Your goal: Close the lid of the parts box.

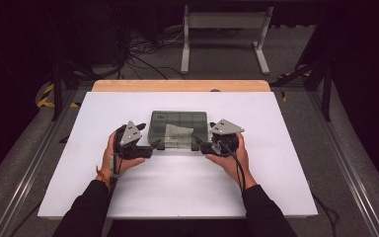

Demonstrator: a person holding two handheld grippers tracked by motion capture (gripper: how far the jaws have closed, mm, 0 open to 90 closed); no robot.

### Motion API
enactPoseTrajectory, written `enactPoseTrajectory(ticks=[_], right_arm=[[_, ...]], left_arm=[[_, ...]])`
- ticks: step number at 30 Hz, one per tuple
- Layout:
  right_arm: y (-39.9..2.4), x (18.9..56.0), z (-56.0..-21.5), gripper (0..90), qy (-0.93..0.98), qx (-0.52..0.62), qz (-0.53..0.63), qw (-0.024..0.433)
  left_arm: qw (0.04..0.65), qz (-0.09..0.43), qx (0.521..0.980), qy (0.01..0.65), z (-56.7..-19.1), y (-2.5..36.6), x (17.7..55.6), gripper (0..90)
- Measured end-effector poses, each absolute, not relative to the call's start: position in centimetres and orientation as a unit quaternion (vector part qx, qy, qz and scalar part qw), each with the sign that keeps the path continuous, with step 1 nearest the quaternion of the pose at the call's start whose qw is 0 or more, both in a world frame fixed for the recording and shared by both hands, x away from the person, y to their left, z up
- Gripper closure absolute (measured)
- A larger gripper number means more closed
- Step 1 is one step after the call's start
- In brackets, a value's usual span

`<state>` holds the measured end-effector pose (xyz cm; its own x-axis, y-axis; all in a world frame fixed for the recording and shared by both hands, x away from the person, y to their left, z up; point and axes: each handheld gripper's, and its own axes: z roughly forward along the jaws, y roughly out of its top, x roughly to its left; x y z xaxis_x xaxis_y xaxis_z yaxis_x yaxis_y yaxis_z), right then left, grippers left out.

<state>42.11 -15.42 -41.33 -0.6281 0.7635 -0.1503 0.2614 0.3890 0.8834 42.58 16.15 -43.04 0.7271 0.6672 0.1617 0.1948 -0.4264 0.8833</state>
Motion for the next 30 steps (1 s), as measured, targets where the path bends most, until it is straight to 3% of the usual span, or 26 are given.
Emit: enactPoseTrajectory(ticks=[5, 30], right_arm=[[-15.1, 42.4, -41.5, 2.9, 0.777, 0.343, 0.435, 0.299], [-15.1, 41.7, -40.6, 5.0, 0.769, 0.337, 0.441, 0.317]], left_arm=[[0.462, 0.249, 0.805, 0.278, -43.3, 16.1, 42.8, 5.1], [0.482, 0.273, 0.794, 0.251, -42.1, 15.8, 41.5, 2.2]])
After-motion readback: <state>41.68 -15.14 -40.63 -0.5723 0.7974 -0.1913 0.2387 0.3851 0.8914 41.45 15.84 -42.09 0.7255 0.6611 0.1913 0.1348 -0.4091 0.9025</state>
